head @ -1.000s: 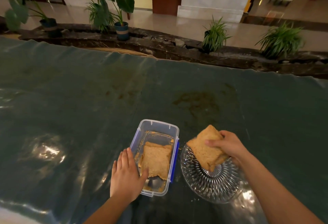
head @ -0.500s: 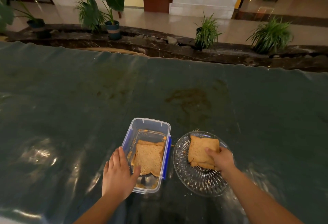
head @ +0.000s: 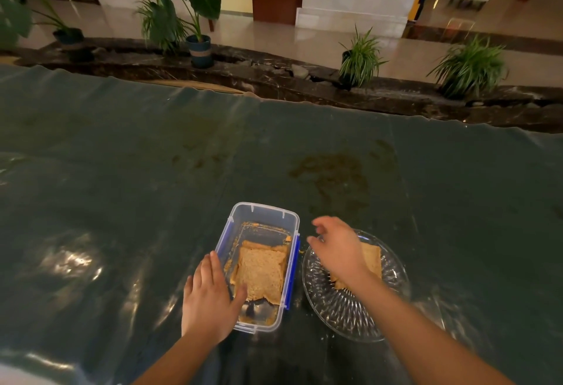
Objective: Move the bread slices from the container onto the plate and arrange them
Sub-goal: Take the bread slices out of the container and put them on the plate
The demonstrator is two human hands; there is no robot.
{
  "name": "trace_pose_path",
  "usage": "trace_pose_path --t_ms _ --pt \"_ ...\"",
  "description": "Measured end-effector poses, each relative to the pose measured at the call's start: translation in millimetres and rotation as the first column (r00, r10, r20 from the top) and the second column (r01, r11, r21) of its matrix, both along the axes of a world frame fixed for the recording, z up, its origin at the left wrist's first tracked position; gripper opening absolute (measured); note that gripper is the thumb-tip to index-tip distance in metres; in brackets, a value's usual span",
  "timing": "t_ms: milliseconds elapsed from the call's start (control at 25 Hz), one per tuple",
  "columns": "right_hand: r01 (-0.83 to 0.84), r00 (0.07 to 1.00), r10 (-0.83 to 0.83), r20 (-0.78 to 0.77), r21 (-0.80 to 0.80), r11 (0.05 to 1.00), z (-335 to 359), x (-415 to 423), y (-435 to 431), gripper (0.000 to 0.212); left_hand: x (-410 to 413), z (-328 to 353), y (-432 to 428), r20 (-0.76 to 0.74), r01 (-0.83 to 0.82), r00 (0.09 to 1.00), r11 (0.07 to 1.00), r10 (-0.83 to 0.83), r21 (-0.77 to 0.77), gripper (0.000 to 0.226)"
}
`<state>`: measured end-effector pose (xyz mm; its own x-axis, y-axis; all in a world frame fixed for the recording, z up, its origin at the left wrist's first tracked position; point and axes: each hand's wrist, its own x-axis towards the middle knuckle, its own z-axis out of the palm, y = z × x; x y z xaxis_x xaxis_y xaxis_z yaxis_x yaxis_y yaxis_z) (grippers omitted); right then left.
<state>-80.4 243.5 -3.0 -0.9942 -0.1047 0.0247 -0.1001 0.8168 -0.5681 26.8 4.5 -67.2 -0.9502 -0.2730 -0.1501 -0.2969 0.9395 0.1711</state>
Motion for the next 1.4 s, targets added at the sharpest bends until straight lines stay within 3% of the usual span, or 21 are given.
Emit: trace_pose_path --t_ms 120,240,400,520,720,1080,1280,1400 --pt "-0.256 0.966 0.257 0.006 0.09 0.962 10 -4 -59 0.031 1 2 1 -0.017 -0.007 1.0 1.0 0.007 0.019 0.101" --pt "-0.445 0.893 0.406 0.195 0.244 0.862 8 -10 -104 0.035 1 0 0 -0.025 0.0 1.0 1.0 0.0 0.008 0.092" --pt "-0.607 0.77 0.379 0.514 0.405 0.684 -4 -21 -129 0.047 2 -3 0 -0.031 0.001 1.0 1.0 -0.001 0.005 0.089" --pt "-0.623 0.774 0.374 0.511 0.509 0.593 -18 -24 -130 0.065 2 -3 1 -0.034 -0.004 0.999 1.0 0.005 0.012 0.09" --pt "-0.62 0.781 0.368 0.505 0.551 0.559 -45 -28 -131 0.075 2 -6 1 -0.04 -0.01 0.999 1.0 0.01 0.006 0.088" --pt "-0.582 0.784 0.363 0.504 0.392 0.713 -51 -33 -121 0.055 2 -8 1 -0.045 -0.002 0.999 1.0 0.002 0.007 0.088" --pt "-0.416 0.798 0.333 0.503 0.059 0.908 -35 -30 -115 0.043 3 -6 0 -0.053 0.003 0.999 1.0 -0.002 0.023 0.089" --pt "-0.168 0.875 0.228 0.428 -0.173 0.97 -12 -25 -88 0.037 4 -4 0 -0.065 0.005 0.998 0.999 -0.003 0.038 0.088"
